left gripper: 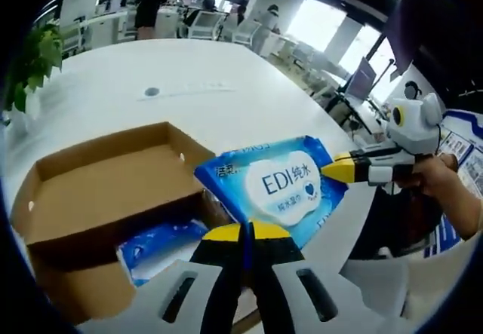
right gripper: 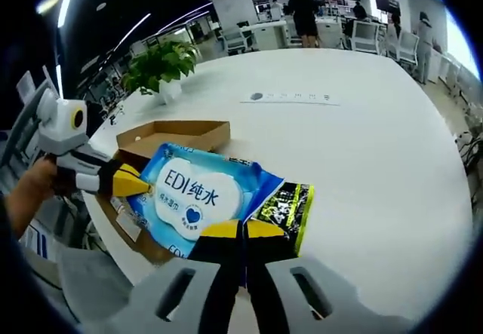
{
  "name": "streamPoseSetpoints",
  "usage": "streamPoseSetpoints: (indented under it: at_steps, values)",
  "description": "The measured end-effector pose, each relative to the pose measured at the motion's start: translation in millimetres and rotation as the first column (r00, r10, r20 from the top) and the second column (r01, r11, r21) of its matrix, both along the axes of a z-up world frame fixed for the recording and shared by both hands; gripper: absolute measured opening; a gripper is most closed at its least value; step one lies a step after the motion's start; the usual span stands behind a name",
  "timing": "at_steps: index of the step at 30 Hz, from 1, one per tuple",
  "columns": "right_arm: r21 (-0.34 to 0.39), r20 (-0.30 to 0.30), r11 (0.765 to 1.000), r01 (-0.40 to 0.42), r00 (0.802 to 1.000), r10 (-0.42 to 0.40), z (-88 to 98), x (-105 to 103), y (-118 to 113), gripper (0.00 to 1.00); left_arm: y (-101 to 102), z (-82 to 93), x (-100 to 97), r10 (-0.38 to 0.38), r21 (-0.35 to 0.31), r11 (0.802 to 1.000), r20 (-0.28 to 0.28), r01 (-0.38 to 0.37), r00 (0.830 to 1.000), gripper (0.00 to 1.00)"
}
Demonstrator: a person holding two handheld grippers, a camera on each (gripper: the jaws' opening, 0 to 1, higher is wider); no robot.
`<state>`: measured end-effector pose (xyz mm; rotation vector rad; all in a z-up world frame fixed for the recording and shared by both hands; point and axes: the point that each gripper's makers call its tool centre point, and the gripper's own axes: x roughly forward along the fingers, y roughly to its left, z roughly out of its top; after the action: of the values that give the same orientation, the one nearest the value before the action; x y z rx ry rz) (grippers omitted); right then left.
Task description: Operate the shoe box by opening the lid, removing the specified soft item, and placing it in the target area until the item is outside and the box remains undamaged.
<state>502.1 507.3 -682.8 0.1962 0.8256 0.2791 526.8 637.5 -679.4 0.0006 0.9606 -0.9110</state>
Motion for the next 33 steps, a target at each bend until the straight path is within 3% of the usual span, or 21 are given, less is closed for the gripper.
streamPoseSetpoints:
  at_steps: [12,22,26,33]
  values:
    - [0.005,-0.022,0.998,0.055,0.998,-0.055,-15.0,1.8,-26.7,0.0,-26.4,-11.6,3.5,-0.052,0.019,0.998,-0.012,0.052,0.999,0.0]
    - [0.003,-0.027,0.998,0.06,0.998,-0.06,-29.6,17.0,-37.3,0.0,-36.7,-22.6,5.9,-0.105,0.071,0.992,-0.019,0.106,0.994,0.0]
    - [0.003,-0.026,0.998,0.057,0.998,-0.057,-29.7,18.2,-40.6,0.0,-39.3,-23.6,5.6,-0.132,0.099,0.986,0.007,0.13,0.991,0.0]
    - [0.005,-0.031,0.998,0.068,0.997,-0.067,-35.3,17.9,-45.6,0.0,-43.2,-31.5,7.8,-0.131,0.099,0.986,-0.018,0.132,0.991,0.0]
